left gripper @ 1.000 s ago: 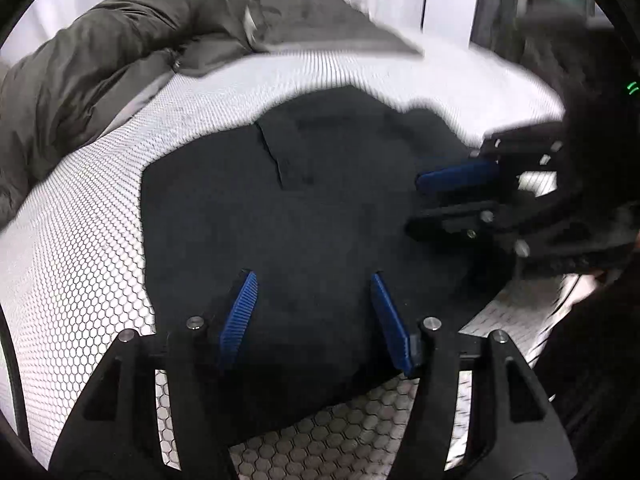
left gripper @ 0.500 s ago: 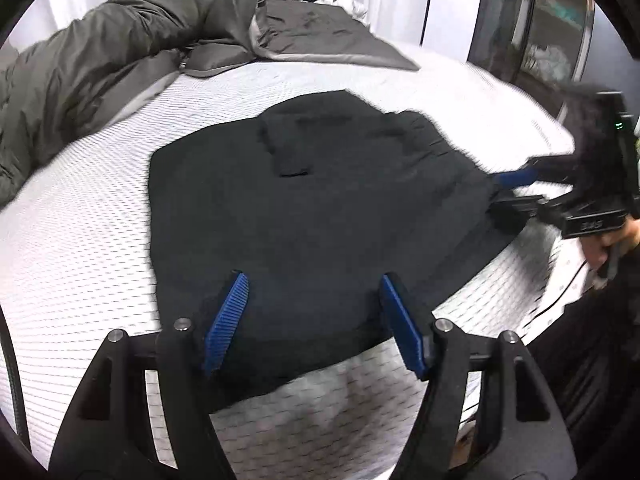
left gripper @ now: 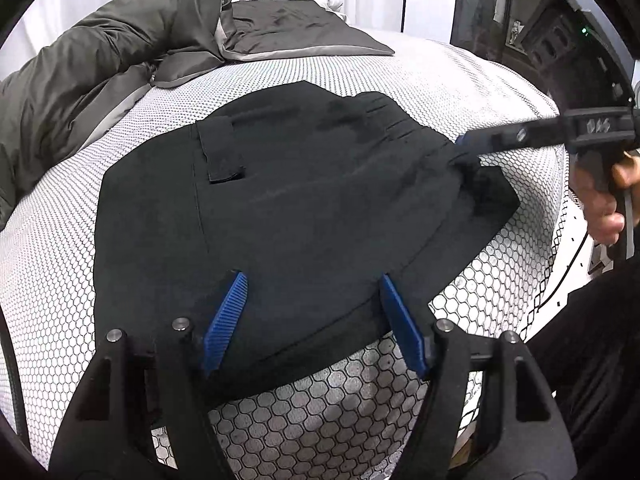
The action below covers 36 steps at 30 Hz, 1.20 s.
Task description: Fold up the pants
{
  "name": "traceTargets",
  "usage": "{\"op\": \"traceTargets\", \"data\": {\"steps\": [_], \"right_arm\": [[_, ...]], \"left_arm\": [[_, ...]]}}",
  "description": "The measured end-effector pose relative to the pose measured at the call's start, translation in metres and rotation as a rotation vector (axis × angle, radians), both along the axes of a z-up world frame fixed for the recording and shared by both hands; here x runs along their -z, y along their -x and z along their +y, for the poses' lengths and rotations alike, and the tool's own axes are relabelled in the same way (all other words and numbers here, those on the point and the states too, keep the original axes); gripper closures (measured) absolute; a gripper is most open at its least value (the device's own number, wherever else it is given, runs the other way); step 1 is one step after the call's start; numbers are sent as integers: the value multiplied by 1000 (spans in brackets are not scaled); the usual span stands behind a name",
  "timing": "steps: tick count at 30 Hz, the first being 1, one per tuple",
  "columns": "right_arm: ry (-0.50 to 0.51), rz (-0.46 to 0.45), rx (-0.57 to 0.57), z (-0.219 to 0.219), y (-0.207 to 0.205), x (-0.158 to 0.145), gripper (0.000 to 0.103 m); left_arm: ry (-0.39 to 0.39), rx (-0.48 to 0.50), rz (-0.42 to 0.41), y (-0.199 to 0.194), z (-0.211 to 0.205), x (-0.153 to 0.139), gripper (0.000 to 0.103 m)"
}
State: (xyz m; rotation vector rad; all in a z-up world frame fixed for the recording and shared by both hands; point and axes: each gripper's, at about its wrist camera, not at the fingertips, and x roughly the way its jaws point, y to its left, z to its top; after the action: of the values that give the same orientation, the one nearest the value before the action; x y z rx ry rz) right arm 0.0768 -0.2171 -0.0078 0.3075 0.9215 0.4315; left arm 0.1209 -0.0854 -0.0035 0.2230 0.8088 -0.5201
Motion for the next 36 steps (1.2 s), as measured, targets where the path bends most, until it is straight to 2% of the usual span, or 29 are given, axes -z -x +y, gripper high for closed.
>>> {"op": "traceTargets", "data": {"steps": [4, 11, 17, 25, 28, 32, 35, 36], "right_arm": [[-91, -3, -27, -7, 3, -6, 58], [-50, 62, -22, 5, -17, 13, 59], [-101, 91, 3, -2, -23, 18, 60], [-139, 61, 13, -9, -35, 17, 59], [-150, 82, 23, -10, -44, 20, 60], [-118, 67, -7, -5, -27, 15, 67], [-107, 51, -20, -4, -18, 14, 79], [-109, 46, -20, -4, -18, 14, 88]], "left_arm": [[-14, 3, -5, -1, 1, 1, 35], [-13, 4, -4, -1, 0, 3, 34], [-11, 10, -4, -1, 2, 4, 33], [-15, 11, -3, -1, 2, 4, 33], [-10, 14, -1, 0, 3, 4, 33], [-9, 11, 2, 1, 2, 4, 32], [-15, 12, 2, 0, 3, 5, 32], [-16, 14, 3, -1, 4, 5, 32]]}}
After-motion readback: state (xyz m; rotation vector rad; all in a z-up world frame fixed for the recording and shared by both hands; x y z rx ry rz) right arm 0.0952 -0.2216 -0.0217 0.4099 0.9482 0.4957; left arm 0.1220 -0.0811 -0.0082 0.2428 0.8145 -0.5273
